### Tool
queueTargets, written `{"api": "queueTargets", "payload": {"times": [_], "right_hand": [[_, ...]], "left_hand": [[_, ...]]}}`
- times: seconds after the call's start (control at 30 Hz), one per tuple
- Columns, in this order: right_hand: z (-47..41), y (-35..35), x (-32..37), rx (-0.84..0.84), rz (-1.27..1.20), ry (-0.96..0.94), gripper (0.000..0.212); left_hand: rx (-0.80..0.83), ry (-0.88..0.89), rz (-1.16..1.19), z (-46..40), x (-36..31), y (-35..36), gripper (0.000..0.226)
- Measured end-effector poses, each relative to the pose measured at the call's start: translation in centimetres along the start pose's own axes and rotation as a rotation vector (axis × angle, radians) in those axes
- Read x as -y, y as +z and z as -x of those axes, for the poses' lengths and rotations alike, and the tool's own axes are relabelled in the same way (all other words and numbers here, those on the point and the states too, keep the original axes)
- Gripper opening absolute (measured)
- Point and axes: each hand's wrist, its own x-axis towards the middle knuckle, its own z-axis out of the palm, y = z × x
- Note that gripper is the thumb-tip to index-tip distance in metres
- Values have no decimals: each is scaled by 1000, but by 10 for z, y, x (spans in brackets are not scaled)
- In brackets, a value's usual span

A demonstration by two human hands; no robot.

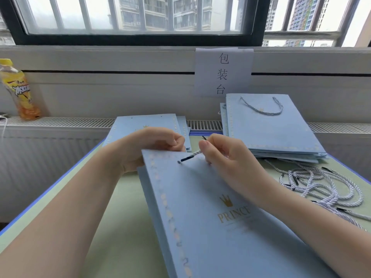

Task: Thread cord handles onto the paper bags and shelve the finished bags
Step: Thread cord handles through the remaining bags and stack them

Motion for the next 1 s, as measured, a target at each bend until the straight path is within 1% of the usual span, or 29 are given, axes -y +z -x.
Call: {"api": "queueTargets", "payload": {"times": [0.03, 0.1, 0.2, 0.23, 0.27, 0.37, 0.4, 0.47, 0.53, 0.57, 0.63, 0.73, 0.83, 0.87, 0.93, 1.0], "right_hand": [[-1, -1, -1, -6, -21, 18, 40], [-1, -2, -3, -1, -54, 36, 39], [0, 0, -8, 51, -43, 17, 32], [1, 1, -8, 72, -25, 6, 27], [2, 2, -8, 88, -8, -9, 23], [0, 2, -8, 90, -1, -45, 15], [0, 2, -8, 75, -5, -49, 15], [-1, 2, -10, 38, -18, -48, 21], [-2, 2, -12, 21, -9, -25, 26], [-2, 2, -13, 30, 3, -12, 26], [-2, 2, -11, 61, 47, 0, 24], [-1, 1, -6, 64, 177, -57, 18], [2, 5, -2, 38, 262, -148, 6], [2, 8, -2, 27, 267, -169, 8], [4, 11, -4, 14, 272, -180, 15], [3, 9, -4, -5, 259, -155, 11]], "left_hand": [[70, -5, 8, 0, -2, 2, 14], [115, -47, -38, 3, -3, 7, 13], [126, -135, -98, 0, 2, 11, 12], [127, -132, -97, -2, 4, 12, 11], [117, -117, -80, -3, 6, 12, 16], [70, -96, -28, -1, 5, 4, 23], [107, -96, -47, 1, 3, 1, 28], [224, -156, -135, 9, -1, -4, 36], [277, -217, -284, 14, -4, -4, 28], [264, -223, -356, 14, -6, -2, 20], [168, -194, -451, 11, -7, 5, 9], [-17, -95, -485, 0, -5, 13, 8], [-131, 63, -443, -9, -2, 18, 12], [-144, 91, -392, -9, -2, 17, 15], [-97, 96, -274, -6, -3, 14, 25], [-30, 79, -141, -2, -5, 8, 40]]}}
